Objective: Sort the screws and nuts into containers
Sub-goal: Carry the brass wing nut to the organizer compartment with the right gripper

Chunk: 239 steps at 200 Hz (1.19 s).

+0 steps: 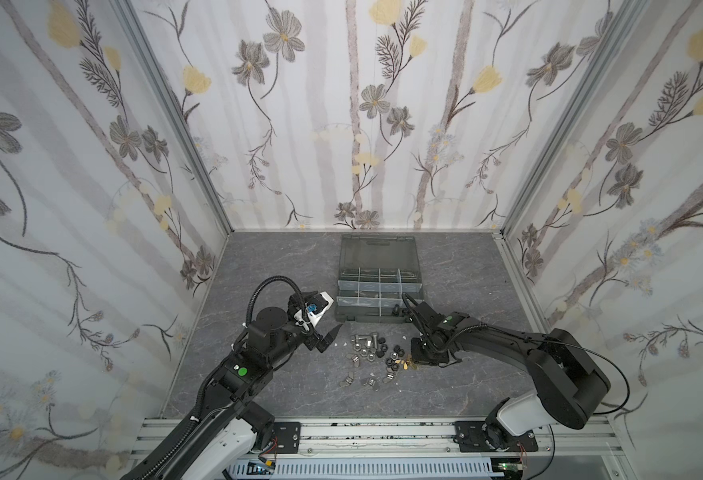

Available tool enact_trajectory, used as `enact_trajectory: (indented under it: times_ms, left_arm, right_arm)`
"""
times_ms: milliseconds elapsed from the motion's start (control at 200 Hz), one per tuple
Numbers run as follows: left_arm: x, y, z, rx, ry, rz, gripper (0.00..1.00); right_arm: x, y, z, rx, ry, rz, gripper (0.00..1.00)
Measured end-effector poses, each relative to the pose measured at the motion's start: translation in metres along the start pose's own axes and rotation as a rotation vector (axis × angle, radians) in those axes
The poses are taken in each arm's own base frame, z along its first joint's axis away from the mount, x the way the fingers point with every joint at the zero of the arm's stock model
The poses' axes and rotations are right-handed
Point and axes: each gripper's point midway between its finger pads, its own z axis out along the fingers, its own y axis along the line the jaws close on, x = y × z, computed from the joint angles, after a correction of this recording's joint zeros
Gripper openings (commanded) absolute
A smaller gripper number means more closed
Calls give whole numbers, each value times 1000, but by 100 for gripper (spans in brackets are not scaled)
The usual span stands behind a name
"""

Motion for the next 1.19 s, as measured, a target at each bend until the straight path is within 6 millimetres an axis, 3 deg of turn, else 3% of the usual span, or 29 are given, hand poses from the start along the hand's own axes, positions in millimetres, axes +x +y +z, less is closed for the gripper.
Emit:
enact_trajectory:
  times_ms: [190,390,520,644,944,1194]
  left_arm:
    - [1,0,0,1,2,0,100]
    - [1,0,1,1,4,0,100]
    - [1,0,1,0,6,0,100]
    - [1,0,1,-1,6,0,100]
    - [1,-1,1,4,7,-2,100]
    - [-3,-5,0,32,-14,-22,100]
  right_arm:
    - [-15,0,-18,6,-25,3,7]
    - [-61,-4,-60,-1,-139,31,6]
    - [-101,-10,-93,15,-233,33,7]
    - [-135,-13,-108,46,-278,12,8]
    - [-204,-5,-94,109,-287,-102,9]
    - [-226,4,-64,119,-236,-184,9]
